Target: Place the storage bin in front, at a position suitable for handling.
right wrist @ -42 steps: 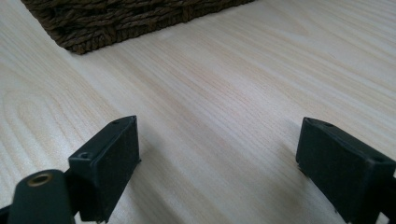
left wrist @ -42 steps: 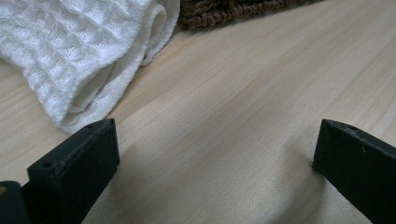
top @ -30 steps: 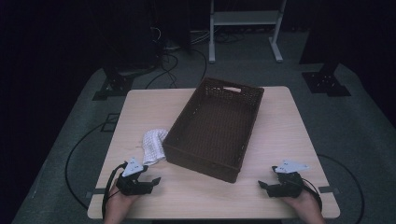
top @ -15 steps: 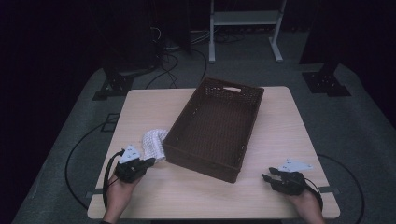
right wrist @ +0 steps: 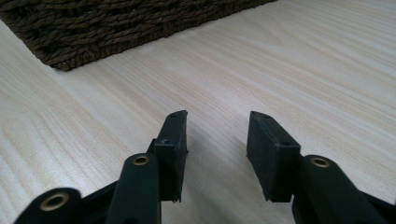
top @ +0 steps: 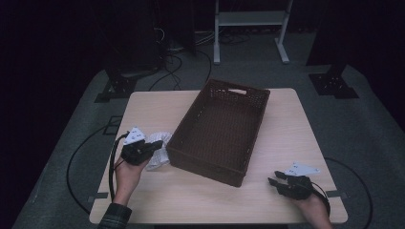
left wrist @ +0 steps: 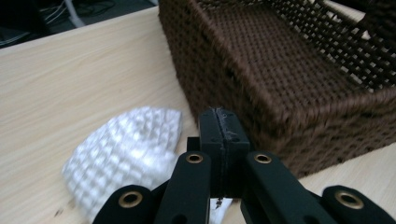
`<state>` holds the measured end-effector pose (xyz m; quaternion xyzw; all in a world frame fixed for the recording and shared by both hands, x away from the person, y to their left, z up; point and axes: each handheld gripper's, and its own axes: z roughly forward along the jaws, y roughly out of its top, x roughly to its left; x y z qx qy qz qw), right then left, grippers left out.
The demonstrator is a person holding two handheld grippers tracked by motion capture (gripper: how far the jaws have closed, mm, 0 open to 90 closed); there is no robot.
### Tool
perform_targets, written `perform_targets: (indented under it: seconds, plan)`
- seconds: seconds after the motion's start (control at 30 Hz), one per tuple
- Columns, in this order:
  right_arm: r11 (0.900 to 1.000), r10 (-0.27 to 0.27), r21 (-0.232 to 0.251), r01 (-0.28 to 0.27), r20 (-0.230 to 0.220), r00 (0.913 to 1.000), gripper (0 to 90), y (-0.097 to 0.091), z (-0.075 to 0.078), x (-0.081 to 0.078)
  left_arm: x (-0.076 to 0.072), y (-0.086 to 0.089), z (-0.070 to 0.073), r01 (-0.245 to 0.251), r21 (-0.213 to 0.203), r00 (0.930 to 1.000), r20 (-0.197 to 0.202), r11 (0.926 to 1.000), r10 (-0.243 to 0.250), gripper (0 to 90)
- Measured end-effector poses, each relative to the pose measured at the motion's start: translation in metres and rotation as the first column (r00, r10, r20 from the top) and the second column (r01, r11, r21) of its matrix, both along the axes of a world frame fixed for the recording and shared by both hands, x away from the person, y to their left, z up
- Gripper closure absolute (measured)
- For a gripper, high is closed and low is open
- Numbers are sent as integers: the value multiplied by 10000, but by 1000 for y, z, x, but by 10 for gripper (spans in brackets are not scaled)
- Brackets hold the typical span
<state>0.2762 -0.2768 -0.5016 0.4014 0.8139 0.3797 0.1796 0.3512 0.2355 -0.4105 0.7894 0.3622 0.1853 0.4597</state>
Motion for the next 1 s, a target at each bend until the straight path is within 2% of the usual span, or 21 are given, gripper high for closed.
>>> perform_targets:
  seconds: [0.2,0.4,0.57,0.67,0.87,0.93,0.97,1.0]
  plan:
    - [10000,19,30,-19,9,10000,529,0,-1,-1,1,-5,-3,348,-90,9993,-93,9994,-349,900]
    - [9999,-33,111,35,-133,9999,477,-1,0,2,0,-6,-3,463,-146,9988,-152,9988,-465,900]
    - [9987,-318,396,310,202,9993,497,-4,12,7,-2,-7,-2,539,-223,9983,-230,9983,-544,900]
    - [9967,-580,579,564,267,9980,532,-7,19,14,-3,-8,-2,600,-213,9979,-244,9980,-606,900]
    - [9940,-958,569,932,453,9944,634,-5,36,32,-7,-13,-1,828,-225,9961,-303,9963,-834,900]
    - [9935,-997,598,967,504,9937,660,-5,38,36,-8,-13,-2,844,-346,9959,-308,9958,-855,900]
    - [9931,-1025,621,992,531,9933,718,-2,43,45,-8,-13,-3,914,-506,9948,-394,9945,-934,900]
    - [9931,-1017,651,978,604,9930,739,-1,45,48,-9,-14,-3,936,-604,9944,-427,9938,-963,900]
